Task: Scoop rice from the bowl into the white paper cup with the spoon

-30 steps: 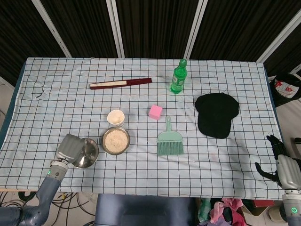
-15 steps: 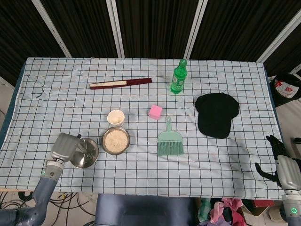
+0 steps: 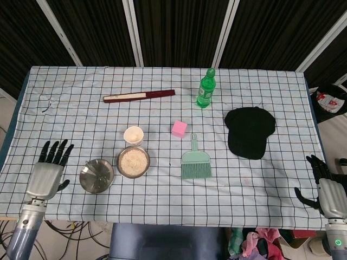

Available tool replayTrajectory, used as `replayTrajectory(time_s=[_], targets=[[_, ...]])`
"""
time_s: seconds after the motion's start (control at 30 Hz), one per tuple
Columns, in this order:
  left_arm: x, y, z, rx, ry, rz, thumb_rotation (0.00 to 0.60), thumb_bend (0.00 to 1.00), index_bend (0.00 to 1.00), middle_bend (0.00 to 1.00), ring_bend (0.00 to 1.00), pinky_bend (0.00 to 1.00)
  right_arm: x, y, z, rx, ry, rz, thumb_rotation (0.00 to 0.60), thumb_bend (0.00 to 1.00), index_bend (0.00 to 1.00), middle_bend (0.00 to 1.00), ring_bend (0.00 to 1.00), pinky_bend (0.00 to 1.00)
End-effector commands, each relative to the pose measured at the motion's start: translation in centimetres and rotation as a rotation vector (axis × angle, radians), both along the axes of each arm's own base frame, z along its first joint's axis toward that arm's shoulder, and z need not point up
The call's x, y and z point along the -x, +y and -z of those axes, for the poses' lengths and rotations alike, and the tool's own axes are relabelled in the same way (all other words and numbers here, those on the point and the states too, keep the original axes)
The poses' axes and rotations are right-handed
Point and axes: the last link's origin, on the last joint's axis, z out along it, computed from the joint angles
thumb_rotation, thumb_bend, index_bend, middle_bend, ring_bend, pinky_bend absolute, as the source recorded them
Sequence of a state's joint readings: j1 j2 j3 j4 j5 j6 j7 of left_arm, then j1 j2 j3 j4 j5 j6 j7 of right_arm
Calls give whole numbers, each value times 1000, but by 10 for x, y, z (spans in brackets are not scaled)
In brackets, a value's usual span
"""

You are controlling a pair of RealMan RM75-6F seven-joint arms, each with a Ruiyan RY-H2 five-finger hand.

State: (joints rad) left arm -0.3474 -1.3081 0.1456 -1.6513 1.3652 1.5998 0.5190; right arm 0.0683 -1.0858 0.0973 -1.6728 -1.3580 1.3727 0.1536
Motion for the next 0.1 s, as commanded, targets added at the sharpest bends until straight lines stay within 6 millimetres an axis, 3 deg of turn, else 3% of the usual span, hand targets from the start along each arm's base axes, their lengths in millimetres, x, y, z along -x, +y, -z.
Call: replayTrajectory(time_s=[0.03,0.1], targets=[[20,-31,-14,-25,-16,-34,600,59,0,0,0,0,0,1,1,-3,18,-10,600,303,62,0,0,210],[25,-40,-16,-33,-36,-50,600,56,0,0,0,0,-1,1,1,-3,27,-16,600,303,62,0,0,211]])
